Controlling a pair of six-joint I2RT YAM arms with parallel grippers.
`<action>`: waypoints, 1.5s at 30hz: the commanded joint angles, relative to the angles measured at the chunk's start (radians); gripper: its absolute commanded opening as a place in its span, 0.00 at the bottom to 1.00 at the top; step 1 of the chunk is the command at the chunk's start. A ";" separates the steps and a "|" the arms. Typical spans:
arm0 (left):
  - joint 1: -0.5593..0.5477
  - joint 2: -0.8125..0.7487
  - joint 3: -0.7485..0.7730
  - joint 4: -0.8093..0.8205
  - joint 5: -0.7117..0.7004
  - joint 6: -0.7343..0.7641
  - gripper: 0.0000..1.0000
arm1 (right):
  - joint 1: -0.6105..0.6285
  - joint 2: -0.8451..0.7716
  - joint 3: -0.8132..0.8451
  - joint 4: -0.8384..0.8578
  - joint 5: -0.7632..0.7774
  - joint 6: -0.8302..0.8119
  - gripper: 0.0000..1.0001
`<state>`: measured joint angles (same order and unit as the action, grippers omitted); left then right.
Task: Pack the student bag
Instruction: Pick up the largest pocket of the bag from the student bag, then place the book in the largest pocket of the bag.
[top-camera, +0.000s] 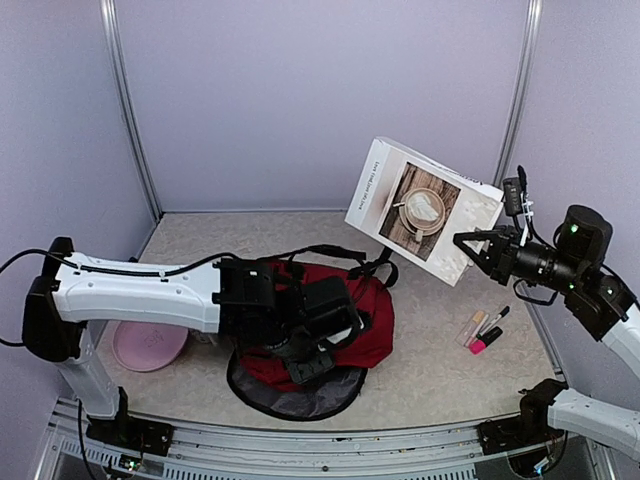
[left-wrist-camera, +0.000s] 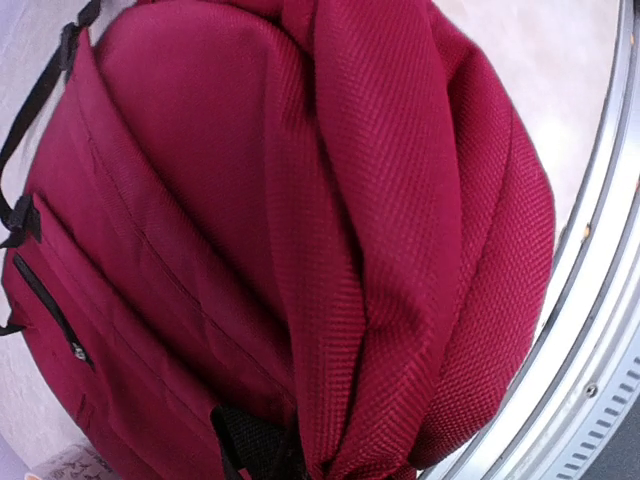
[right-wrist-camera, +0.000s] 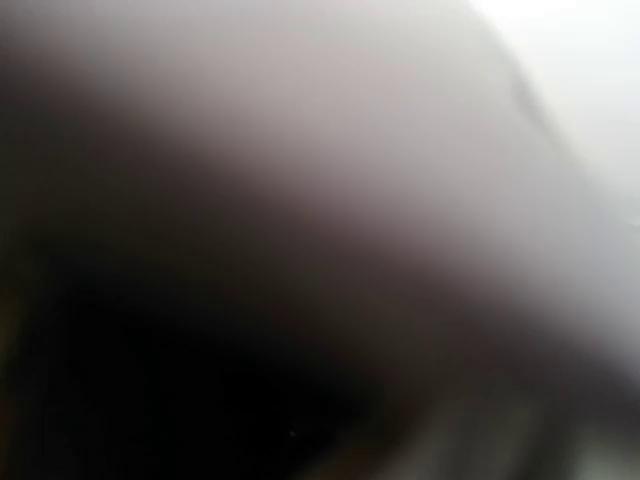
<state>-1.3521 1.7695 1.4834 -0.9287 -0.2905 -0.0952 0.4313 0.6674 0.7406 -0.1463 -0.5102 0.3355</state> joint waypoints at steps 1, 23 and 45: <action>0.137 -0.020 0.172 -0.020 0.022 0.091 0.00 | -0.005 0.001 0.124 -0.083 -0.055 -0.050 0.06; 0.498 0.071 0.456 0.220 0.389 0.026 0.00 | 0.021 0.041 0.090 -0.343 -0.527 0.174 0.00; 0.447 -0.094 0.304 0.319 0.484 0.023 0.00 | 0.400 0.543 -0.314 0.743 0.031 0.898 0.00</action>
<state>-0.8791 1.7733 1.7962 -0.7483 0.1066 -0.0643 0.8036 1.1618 0.4290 0.2741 -0.6693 1.0233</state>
